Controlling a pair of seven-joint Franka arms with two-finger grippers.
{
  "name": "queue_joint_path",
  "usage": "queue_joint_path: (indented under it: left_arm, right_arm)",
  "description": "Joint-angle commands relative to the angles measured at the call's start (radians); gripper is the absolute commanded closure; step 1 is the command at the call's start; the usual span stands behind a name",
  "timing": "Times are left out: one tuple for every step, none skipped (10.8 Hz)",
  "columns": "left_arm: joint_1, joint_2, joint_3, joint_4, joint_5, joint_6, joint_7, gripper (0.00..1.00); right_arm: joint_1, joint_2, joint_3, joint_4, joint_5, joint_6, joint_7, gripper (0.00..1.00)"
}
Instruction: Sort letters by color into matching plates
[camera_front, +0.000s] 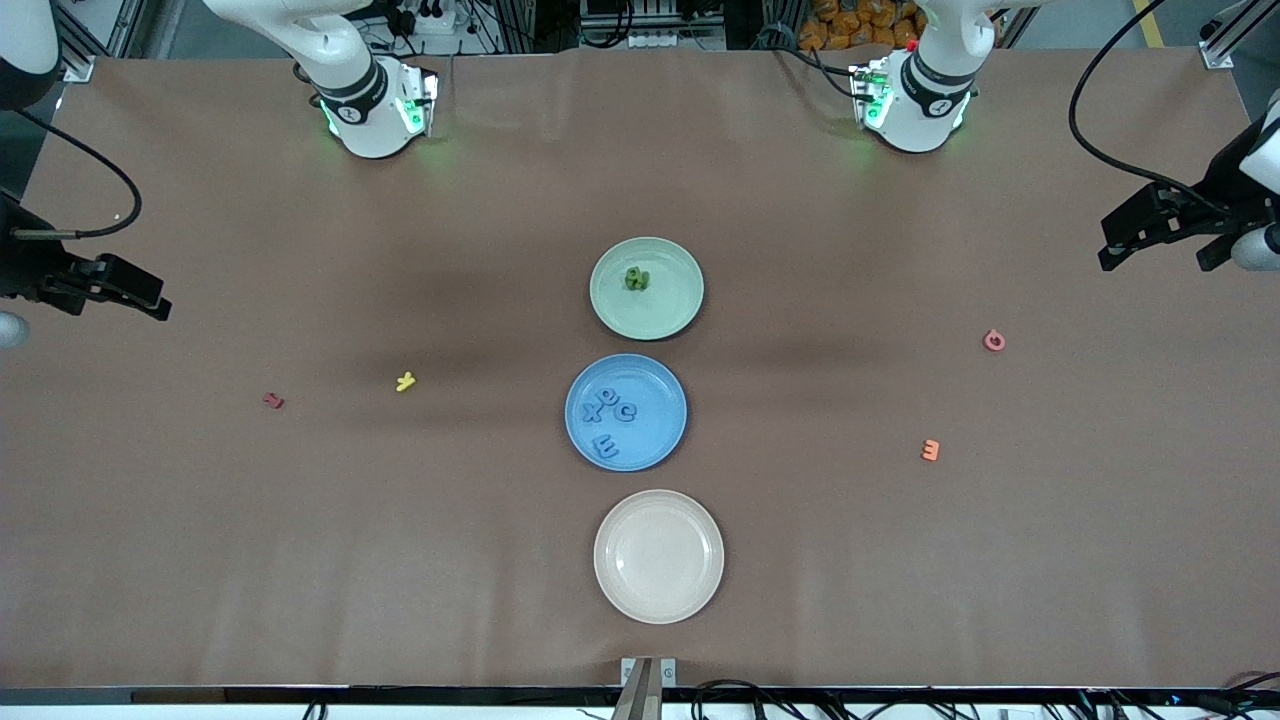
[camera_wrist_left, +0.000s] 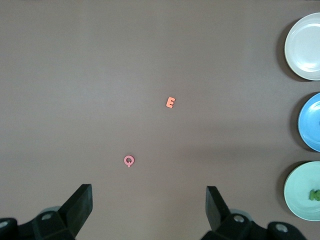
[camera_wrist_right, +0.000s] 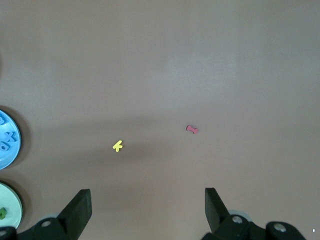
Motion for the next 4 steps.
queue_joint_path:
  left_arm:
    - [-0.008,0.006,-0.016,0.005,0.035,0.009,0.019,0.0]
    - [-0.004,0.01,-0.021,0.007,0.035,0.01,0.019,0.0]
    - [-0.003,0.01,-0.022,0.007,0.033,0.012,0.019,0.0]
    - [-0.003,0.013,-0.022,0.007,0.033,0.012,0.019,0.0]
  right_arm:
    - [-0.007,0.008,0.003,0.015,0.008,-0.001,-0.012,0.0]
    - [-0.004,0.008,0.003,0.015,0.008,-0.001,-0.012,0.0]
    - [-0.001,0.008,0.005,0.015,0.007,-0.001,-0.013,0.0]
    - [-0.002,0.008,0.005,0.015,0.007,-0.001,-0.013,0.0]
